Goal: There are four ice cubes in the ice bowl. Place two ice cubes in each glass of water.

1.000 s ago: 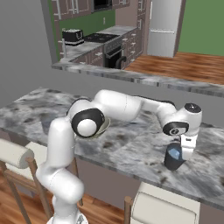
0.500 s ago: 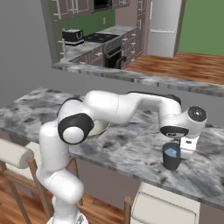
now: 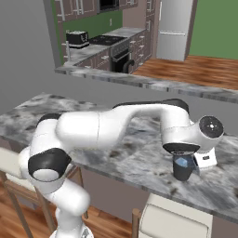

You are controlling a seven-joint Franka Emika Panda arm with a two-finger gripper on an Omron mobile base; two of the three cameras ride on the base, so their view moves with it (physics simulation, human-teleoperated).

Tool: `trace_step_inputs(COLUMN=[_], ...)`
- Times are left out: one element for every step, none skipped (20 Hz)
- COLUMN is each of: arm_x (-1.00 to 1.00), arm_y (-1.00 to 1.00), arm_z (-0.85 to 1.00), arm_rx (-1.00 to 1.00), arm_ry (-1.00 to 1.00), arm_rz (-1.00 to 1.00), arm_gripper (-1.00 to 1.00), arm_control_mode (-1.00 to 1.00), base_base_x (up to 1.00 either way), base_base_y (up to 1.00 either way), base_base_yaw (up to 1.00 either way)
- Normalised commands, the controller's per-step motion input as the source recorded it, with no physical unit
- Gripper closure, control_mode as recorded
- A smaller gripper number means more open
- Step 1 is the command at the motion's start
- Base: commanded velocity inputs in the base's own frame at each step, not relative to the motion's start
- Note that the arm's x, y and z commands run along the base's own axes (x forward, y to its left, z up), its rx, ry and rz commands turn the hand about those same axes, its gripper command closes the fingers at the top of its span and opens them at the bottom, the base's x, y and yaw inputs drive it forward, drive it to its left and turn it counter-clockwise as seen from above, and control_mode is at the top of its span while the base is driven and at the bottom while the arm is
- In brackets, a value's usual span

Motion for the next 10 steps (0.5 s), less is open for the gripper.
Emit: trace_step_inputs(arm_x=[-0.61, -0.46, -0.38, -0.29, -0.19, -0.08, -0.03, 0.00, 0.00, 0.00], arm_y=[1.00, 1.00, 1.00, 1.00, 1.00, 1.00, 1.00, 1.00, 1.00, 1.00], arm_z=[0.53, 0.48, 0.43, 0.38, 0.36, 0.32, 0.24, 0.19, 0.16, 0.14], arm_rx=[-0.48, -0.47, -0.44, -0.42, -0.41, -0.38, -0.40, -0.40, -0.38, -0.38], arm_ry=[0.10, 0.08, 0.05, 0.03, 0.02, 0.00, 0.04, 0.07, 0.10, 0.09], arm_rz=[0.52, 0.51, 0.50, 0.50, 0.47, 0.46, 0.44, 0.41, 0.41, 0.41], arm_gripper=[-1.00, -1.00, -1.00, -1.00, -1.00, -1.00, -1.00, -1.00, -1.00, -1.00], arm_control_mode=[-1.00, -1.00, -1.00, -1.00, -1.00, -1.00, -1.00, -1.00, -1.00, -1.00], base_base_x=[0.00, 0.00, 0.00, 0.00, 0.00, 0.00, 0.00, 0.00, 0.00, 0.00], base_base_y=[0.00, 0.00, 0.00, 0.00, 0.00, 0.00, 0.00, 0.00, 0.00, 0.00], base_base_yaw=[0.00, 0.00, 0.00, 0.00, 0.00, 0.00, 0.00, 0.00, 0.00, 0.00])
